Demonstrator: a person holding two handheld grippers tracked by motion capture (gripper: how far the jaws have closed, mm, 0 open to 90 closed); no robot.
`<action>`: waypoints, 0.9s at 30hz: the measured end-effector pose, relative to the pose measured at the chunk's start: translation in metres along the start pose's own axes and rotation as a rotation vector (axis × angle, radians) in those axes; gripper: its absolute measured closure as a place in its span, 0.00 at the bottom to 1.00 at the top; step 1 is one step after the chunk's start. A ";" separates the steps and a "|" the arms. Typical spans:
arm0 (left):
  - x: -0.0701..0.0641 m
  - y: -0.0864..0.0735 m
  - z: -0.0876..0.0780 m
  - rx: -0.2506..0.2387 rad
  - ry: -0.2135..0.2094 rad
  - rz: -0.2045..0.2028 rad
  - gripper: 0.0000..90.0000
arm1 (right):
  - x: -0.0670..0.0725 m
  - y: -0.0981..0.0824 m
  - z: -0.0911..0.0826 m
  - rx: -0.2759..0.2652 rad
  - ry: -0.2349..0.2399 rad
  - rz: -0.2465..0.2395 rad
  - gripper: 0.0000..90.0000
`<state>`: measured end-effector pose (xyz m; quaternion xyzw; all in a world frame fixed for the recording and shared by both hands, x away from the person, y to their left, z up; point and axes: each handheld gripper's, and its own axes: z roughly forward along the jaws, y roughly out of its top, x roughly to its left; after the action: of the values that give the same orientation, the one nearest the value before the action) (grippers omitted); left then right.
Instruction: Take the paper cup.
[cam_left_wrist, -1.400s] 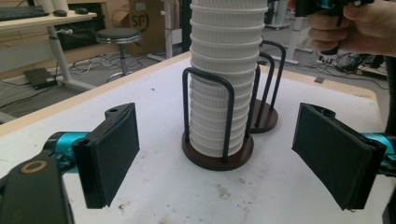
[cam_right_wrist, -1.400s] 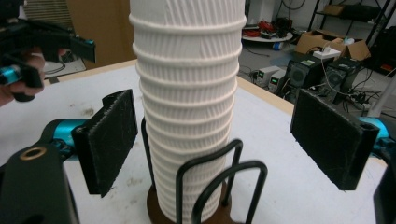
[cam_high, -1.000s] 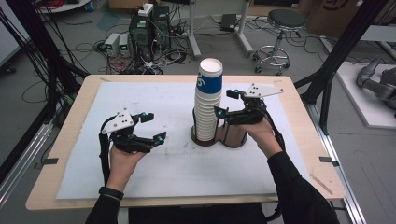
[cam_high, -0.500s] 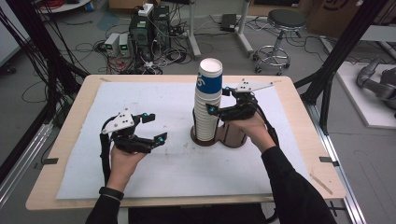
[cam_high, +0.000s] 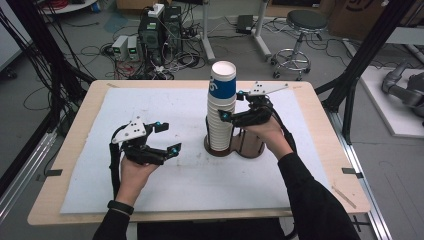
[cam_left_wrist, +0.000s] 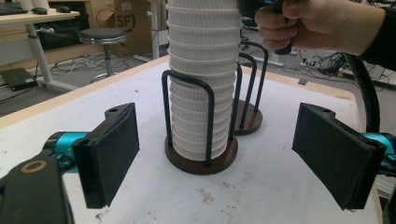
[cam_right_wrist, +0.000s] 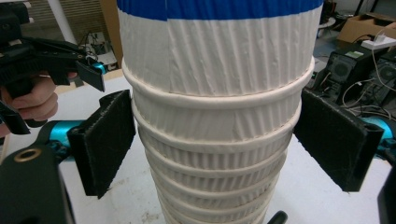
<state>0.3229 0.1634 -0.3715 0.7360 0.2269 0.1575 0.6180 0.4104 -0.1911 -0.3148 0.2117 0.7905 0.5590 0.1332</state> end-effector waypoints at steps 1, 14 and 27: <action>0.000 0.001 0.000 0.000 0.001 -0.001 0.16 | 0.000 0.000 0.000 0.001 -0.002 0.001 0.15; -0.005 0.028 0.005 -0.044 -0.031 -0.003 0.16 | 0.000 0.000 -0.001 0.004 -0.005 -0.014 0.15; -0.004 0.077 0.024 -0.062 -0.050 0.012 0.16 | 0.001 0.000 -0.002 0.005 -0.013 -0.025 0.16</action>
<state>0.3430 0.1310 -0.3008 0.7215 0.2022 0.1498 0.6450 0.4089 -0.1921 -0.3138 0.2059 0.7936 0.5540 0.1446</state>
